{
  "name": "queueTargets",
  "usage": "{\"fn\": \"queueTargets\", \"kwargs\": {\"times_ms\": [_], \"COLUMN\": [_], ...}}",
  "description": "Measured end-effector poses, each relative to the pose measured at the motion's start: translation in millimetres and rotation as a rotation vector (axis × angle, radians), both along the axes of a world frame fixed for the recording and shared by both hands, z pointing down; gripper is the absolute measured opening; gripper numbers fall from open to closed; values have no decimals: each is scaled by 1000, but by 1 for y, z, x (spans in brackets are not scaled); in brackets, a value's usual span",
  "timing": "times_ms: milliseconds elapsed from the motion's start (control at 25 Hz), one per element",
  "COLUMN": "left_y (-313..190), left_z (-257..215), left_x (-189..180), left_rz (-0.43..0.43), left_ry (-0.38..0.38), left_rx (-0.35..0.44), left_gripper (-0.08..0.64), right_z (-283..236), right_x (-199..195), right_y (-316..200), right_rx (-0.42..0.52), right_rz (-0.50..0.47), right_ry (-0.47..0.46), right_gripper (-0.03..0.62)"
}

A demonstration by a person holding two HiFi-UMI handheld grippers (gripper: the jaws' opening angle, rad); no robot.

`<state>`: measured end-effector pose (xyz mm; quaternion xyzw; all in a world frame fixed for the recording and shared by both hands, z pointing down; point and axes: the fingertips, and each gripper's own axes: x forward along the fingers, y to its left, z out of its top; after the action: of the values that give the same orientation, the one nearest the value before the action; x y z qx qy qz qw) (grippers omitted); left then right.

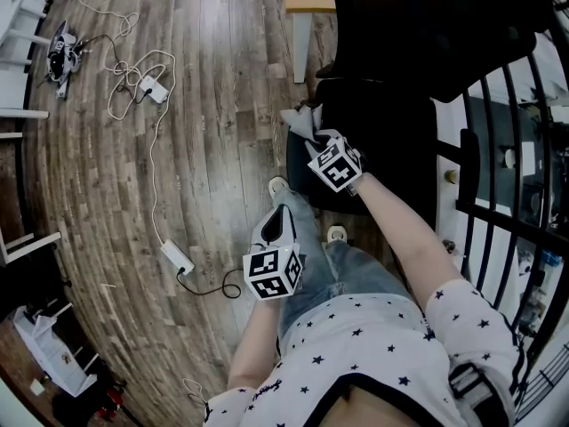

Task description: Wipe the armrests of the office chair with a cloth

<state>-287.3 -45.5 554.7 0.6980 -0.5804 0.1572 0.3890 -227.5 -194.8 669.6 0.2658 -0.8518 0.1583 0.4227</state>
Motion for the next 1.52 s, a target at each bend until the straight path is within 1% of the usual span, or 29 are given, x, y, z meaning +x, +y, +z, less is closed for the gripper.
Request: {"fn": "queueTargets", "kwargs": {"times_ms": [600, 1280, 1520], "left_y": [11, 22, 23], "left_z": [-7, -15, -16], "left_x": [9, 10, 12], "left_rz": [-7, 2, 7], "left_ry": [3, -5, -7], "left_rx": [7, 26, 25], "left_gripper": [6, 6, 6], "right_z": [-2, -3, -3], "right_x": [-2, -6, -7], "right_y": [39, 92, 100], "right_rx": [-29, -67, -77], "right_rz": [-32, -75, -84], "right_ry": [-18, -23, -26], "right_gripper": [31, 31, 31]}}
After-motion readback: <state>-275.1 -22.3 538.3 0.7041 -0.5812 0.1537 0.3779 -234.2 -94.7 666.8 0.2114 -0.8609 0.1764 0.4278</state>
